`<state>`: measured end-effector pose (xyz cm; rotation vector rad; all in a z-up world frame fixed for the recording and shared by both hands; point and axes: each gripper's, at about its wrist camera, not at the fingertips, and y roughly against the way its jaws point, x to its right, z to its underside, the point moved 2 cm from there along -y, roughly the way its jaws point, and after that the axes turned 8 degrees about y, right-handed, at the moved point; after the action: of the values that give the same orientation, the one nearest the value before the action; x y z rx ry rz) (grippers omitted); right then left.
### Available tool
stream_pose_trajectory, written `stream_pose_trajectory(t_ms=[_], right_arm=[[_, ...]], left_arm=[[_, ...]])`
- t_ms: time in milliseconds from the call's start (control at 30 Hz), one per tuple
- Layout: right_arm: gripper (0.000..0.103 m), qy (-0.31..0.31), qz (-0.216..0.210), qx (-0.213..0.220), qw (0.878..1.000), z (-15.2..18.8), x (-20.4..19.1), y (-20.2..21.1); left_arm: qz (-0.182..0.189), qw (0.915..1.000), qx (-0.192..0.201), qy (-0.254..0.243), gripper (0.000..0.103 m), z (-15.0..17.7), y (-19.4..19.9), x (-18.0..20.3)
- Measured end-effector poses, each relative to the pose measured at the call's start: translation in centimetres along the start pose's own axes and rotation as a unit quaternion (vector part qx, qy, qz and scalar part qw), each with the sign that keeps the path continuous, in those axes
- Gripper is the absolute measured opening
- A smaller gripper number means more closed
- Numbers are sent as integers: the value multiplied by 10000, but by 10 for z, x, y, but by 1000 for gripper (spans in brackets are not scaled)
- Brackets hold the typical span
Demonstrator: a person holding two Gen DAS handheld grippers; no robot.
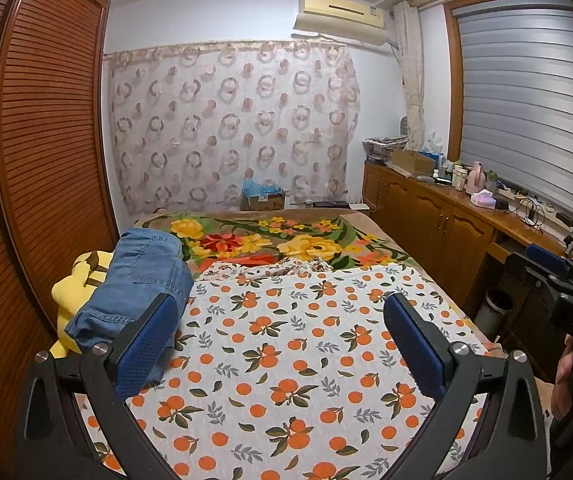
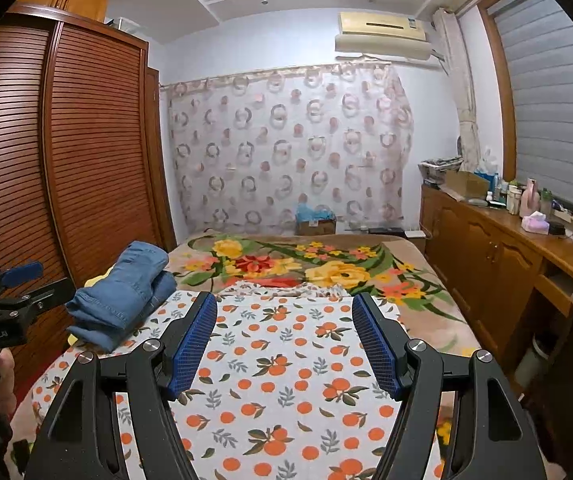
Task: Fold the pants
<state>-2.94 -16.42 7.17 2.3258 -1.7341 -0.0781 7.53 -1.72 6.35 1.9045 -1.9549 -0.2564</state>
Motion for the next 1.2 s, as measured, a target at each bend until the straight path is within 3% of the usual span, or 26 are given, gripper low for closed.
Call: stream_pose_trajectory(t_ms=[1200], right_arm=[[72,57,-164,43,9998,8,15,0]], left_arm=[[-22,10000,-1,5,103,2,0,-4]])
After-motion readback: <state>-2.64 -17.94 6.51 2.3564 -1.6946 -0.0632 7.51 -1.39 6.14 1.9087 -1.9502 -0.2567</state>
